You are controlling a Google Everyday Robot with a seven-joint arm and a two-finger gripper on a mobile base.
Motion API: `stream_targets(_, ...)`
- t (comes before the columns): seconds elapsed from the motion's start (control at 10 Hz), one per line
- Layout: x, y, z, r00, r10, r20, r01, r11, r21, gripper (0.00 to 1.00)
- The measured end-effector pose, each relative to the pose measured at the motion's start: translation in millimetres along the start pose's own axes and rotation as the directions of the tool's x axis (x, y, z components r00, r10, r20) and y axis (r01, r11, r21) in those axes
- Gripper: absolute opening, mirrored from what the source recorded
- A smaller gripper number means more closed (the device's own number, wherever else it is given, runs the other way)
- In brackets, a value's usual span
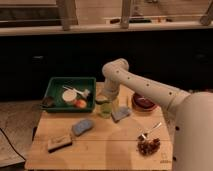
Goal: Place towel in plastic cup
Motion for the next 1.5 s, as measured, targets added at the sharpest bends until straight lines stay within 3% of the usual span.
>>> stream_targets(0.9,1.5,-3.2,-9.6,0.999,-0.016,-0.032,0.017,1.0,0.016,0.8)
stream_targets(1.5,0.9,-4.0,-10.0,0.999,-0.018,-0.033,0.018,1.0,0.017,0.8)
